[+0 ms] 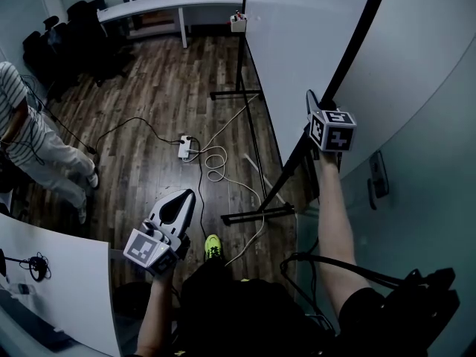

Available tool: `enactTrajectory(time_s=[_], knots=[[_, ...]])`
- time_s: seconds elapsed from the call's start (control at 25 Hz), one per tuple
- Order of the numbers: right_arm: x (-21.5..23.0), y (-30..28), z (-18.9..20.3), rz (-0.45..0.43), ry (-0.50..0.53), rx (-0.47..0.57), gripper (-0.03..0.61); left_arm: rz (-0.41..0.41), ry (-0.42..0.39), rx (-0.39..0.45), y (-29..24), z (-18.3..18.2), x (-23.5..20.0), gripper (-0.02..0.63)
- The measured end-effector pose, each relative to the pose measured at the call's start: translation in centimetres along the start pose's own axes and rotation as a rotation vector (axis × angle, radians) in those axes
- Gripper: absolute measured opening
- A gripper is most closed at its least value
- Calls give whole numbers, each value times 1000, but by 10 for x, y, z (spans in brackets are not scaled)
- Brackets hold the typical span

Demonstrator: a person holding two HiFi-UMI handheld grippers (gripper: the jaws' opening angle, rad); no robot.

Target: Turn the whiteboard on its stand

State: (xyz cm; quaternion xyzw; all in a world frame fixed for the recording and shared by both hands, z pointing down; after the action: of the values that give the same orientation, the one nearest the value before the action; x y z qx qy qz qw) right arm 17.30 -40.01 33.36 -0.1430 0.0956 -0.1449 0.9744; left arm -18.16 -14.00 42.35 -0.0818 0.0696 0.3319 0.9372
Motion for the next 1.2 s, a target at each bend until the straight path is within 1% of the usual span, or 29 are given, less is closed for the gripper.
enactTrajectory(time_s=[0.24, 0.44, 0.84, 1.2], knots=[[0, 15, 5, -8, -24, 0, 62, 19, -2, -1, -1, 2, 10, -6], [0, 32, 6, -2, -40, 6, 60, 29, -11, 13, 0, -5, 15, -5], [-6, 60, 14, -18, -59, 6, 58, 66, -16, 30, 0, -4, 28, -6], [-5, 55, 10, -32, -65, 19, 60, 42, 13, 28, 1, 5, 27, -5]])
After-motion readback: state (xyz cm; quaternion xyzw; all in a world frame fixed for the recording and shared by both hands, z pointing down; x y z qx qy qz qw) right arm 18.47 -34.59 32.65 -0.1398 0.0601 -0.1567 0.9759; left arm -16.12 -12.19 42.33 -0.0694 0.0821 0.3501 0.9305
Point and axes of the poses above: the fingertips, and each gripper's own axes: y backward along the fingers, x to its right, z out of its underside, the point moved 8 cm from there along y, backward along the fingers, and after that the axes turned 11 degrees about -x, right-handed, at the moved point
